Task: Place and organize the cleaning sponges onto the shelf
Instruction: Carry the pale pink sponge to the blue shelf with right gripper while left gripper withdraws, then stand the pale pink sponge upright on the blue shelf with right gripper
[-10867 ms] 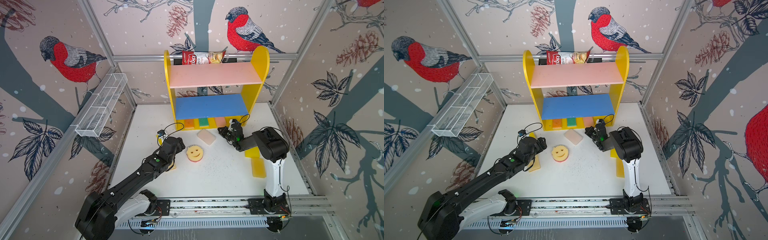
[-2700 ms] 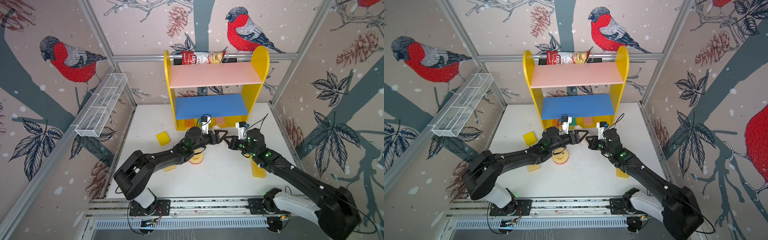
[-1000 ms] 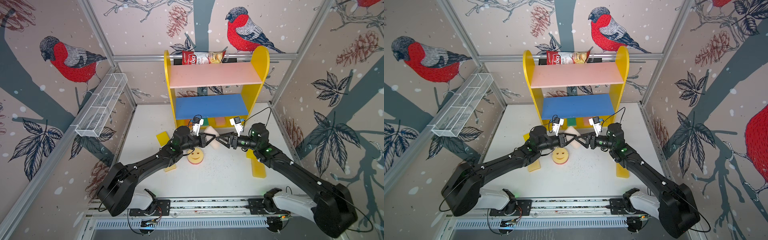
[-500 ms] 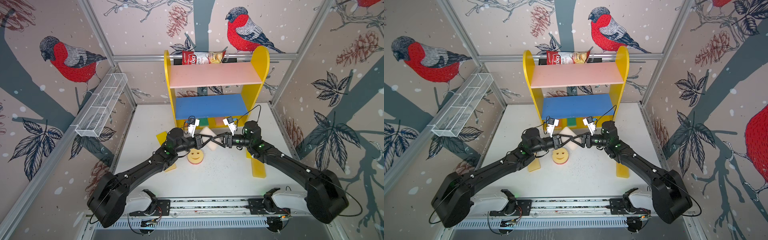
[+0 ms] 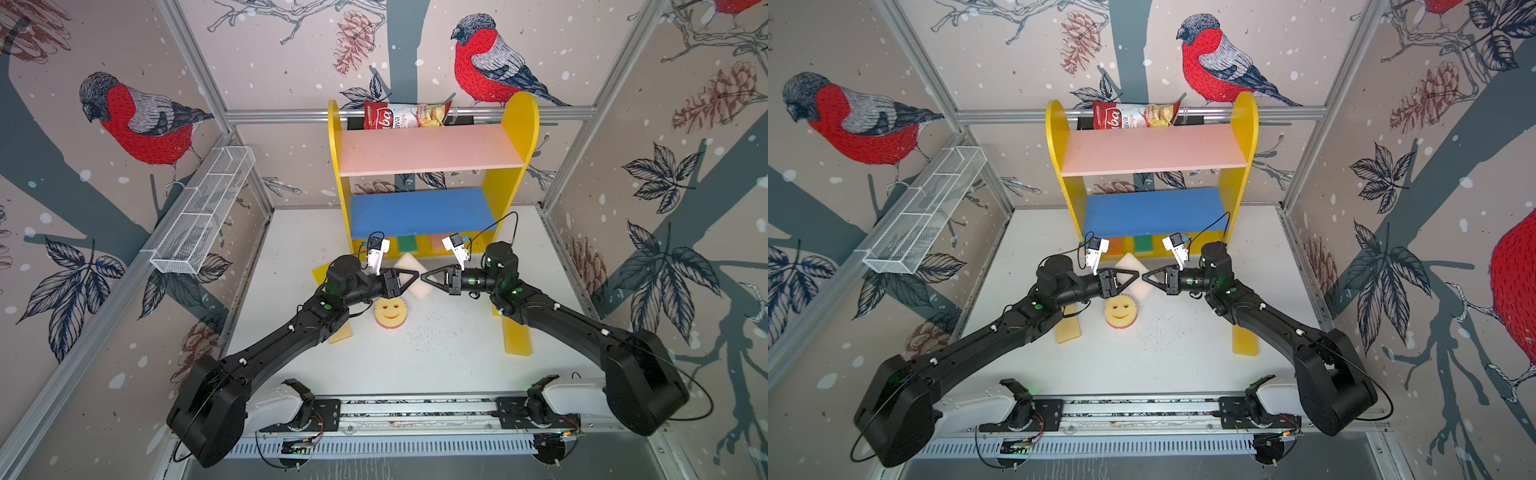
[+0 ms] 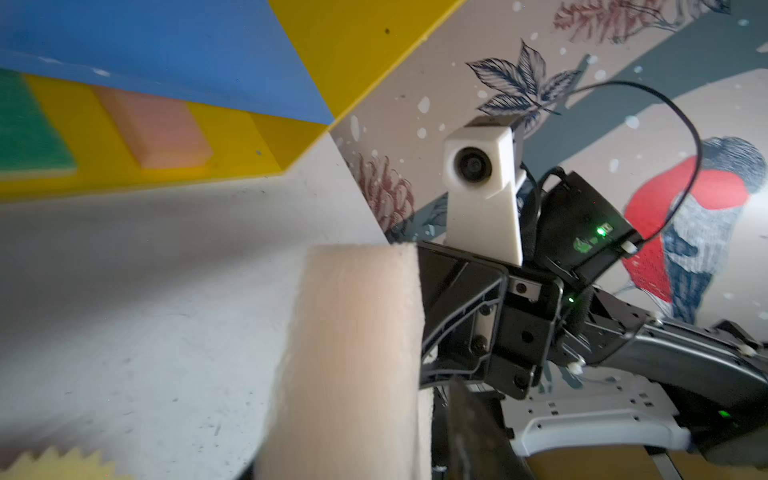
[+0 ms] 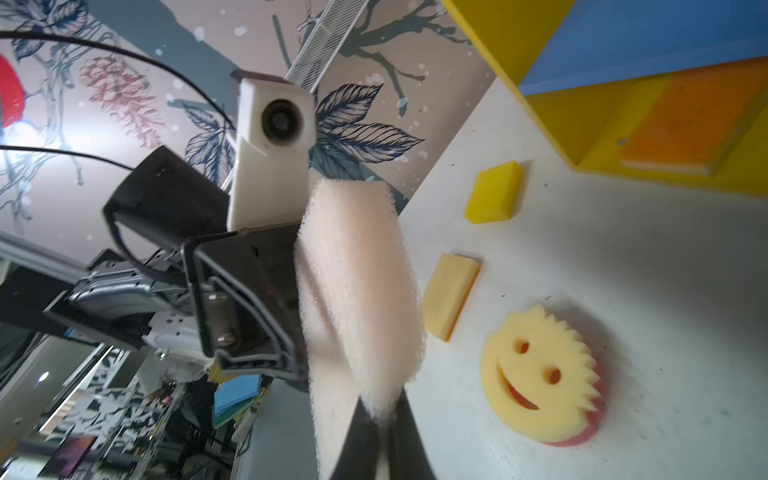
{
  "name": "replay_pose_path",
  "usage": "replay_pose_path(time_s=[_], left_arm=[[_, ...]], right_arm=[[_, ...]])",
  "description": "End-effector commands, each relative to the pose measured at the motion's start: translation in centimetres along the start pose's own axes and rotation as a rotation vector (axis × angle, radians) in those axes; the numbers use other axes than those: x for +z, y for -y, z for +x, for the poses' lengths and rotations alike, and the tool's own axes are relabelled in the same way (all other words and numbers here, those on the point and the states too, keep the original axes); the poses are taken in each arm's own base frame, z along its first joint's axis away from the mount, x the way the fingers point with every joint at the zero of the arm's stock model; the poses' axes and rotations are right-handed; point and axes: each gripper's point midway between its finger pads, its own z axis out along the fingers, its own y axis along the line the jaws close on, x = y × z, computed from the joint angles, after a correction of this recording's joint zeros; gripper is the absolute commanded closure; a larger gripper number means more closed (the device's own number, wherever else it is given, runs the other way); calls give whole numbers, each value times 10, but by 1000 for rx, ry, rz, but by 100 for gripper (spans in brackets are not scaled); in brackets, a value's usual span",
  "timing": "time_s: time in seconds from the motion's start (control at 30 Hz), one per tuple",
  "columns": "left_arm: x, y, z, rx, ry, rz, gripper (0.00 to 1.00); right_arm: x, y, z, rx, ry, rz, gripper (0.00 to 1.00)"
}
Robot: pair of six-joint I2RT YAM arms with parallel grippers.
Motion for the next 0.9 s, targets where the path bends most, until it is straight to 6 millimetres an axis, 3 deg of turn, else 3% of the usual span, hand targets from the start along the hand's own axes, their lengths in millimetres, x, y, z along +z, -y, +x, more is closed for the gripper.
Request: replay_pose_path(time_s=[0.0,0.2,0.5,0.63,0.87], left_arm=[[-13,-12,-15,41,80,-122,26],[-71,-49,-41,38,295,-461,16],[-156,-58,-45,16,554,-629,10],[-175,-62,-38,-7,590,-658,10],[-186,-69,-23,-25,539,-714,11]], right_arm=[[3,11,-19,-21,51,75,100],[12,38,-57,-11,152,213,100],[47,80,-106,65,254,374,100],[65,96,-121,134,303,383,99],[94,120,-141,220,404,436,97]])
